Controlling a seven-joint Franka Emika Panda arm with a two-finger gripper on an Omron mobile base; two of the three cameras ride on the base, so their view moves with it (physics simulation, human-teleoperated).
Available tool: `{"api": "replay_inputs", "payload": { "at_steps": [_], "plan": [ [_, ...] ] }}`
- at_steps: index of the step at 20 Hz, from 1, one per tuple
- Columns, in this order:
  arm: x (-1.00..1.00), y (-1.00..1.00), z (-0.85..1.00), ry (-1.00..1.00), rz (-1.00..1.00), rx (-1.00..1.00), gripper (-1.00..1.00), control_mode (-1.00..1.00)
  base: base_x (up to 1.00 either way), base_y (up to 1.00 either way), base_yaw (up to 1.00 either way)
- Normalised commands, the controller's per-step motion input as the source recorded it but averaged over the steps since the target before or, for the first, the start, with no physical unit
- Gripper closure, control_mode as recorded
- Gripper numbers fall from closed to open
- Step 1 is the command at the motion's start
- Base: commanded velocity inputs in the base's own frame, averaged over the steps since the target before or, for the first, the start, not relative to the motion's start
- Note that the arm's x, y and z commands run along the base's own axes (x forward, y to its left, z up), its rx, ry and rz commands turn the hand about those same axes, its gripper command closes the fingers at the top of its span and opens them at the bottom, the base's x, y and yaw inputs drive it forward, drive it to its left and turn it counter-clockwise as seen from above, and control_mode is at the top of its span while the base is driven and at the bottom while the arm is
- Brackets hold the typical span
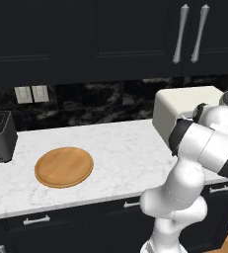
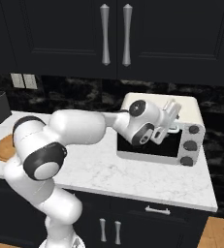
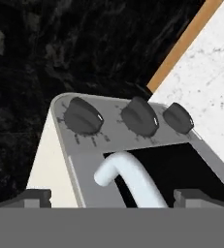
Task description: Pick up the kebab skewer and baguette bread, and place them inside the toaster oven. Close the toaster oven door and start by setting the timer.
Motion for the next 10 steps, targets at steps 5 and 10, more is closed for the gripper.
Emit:
{"api": "replay_inputs", "payload": {
  "at_steps": [5,10],
  "plan": [
    [-0.59,-0.29,1.0,0.06,0.0,0.0,-1.0,-1.0,0.0,0.0,0.0],
    [-0.93,-0.26,0.66,0.01,0.0,0.03,-1.0,-1.0,0.0,0.0,0.0]
  ]
}}
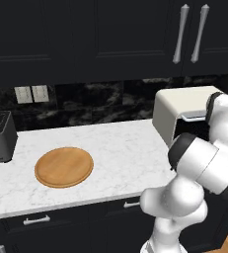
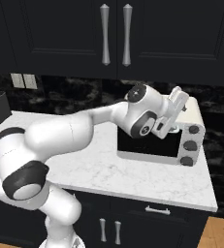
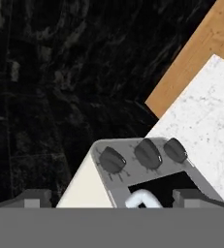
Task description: Pick up the kebab skewer and baguette bread, and place them inside the toaster oven. Close the toaster oven door and start by setting the timer.
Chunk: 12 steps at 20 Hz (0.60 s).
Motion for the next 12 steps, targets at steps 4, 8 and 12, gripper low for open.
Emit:
{"api": "replay_inputs", "payload": {
  "at_steps": [4,8,12],
  "plan": [
    [-0.98,-0.02,0.04,0.01,0.0,0.17,-1.0,-1.0,0.0,0.0,0.0],
    [-0.75,0.0,0.0,0.0,0.03,0.19,-1.0,-1.0,0.0,0.0,0.0],
    [-0.26,0.0,-0.2,-0.01,0.08,0.06,-1.0,-1.0,0.0,0.0,0.0]
  ]
}}
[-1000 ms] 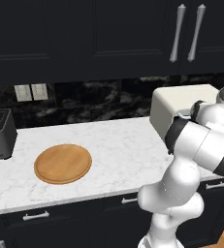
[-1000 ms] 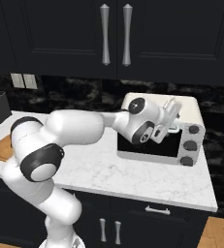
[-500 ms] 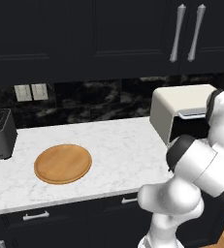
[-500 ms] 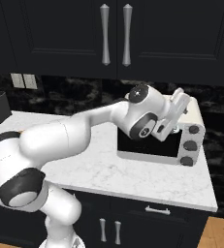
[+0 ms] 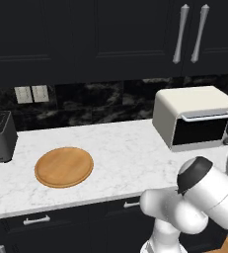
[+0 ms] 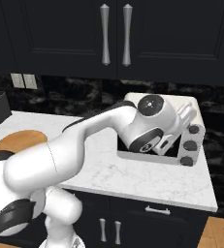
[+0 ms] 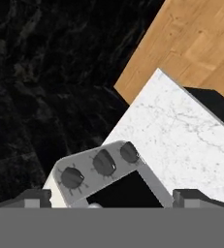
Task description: Pick up the kebab skewer and baguette bread, and place them inside the toaster oven. Close the toaster oven door and start by setting the timer.
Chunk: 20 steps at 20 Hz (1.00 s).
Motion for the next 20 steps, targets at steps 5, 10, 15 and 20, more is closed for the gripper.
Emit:
{"api": "replay_inputs", "payload": {
  "at_steps": [5,10,15,20],
  "plan": [
    [-0.1,-0.11,-0.51,-0.09,0.13,0.0,-1.0,-1.0,0.0,0.0,0.0],
    [-0.3,-0.15,-0.48,-0.14,0.15,0.01,-1.0,-1.0,0.0,0.0,0.0],
    [-0.1,-0.01,-0.27,-0.08,0.06,0.05,-1.0,-1.0,0.0,0.0,0.0],
    [0.0,0.0,-0.2,-0.04,0.0,0.05,-1.0,-1.0,0.0,0.0,0.0]
  ]
}}
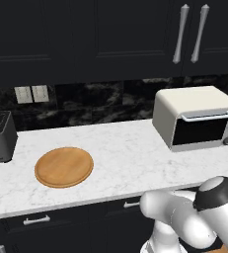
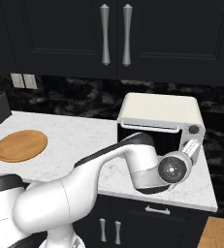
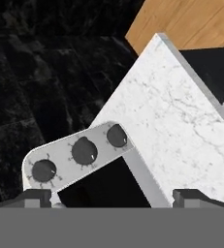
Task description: Pick up the kebab skewer and baguette bread, and place them inside the toaster oven. Close the toaster oven door and start by setting the timer.
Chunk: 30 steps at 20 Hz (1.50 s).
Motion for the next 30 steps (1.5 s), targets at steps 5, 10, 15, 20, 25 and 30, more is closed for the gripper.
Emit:
{"api": "replay_inputs", "payload": {
  "at_steps": [5,10,15,20,25,30],
  "plan": [
    [0.0,-0.01,-0.13,-0.06,0.0,0.06,-1.0,-1.0,0.0,0.0,0.0],
    [0.02,-0.05,-0.09,-0.14,0.03,0.08,-1.0,-1.0,0.0,0.0,0.0],
    [0.08,-0.1,-0.09,-0.11,0.07,0.04,-1.0,-1.0,0.0,0.0,0.0],
    [0.2,-0.07,0.0,-0.01,0.08,0.0,-1.0,-1.0,0.0,0.0,0.0],
    [0.19,-0.07,0.0,0.0,0.06,0.0,-1.0,-1.0,0.0,0.0,0.0],
    [0.16,-0.03,0.0,-0.03,0.01,0.0,-1.0,-1.0,0.0,0.0,0.0]
  ]
}}
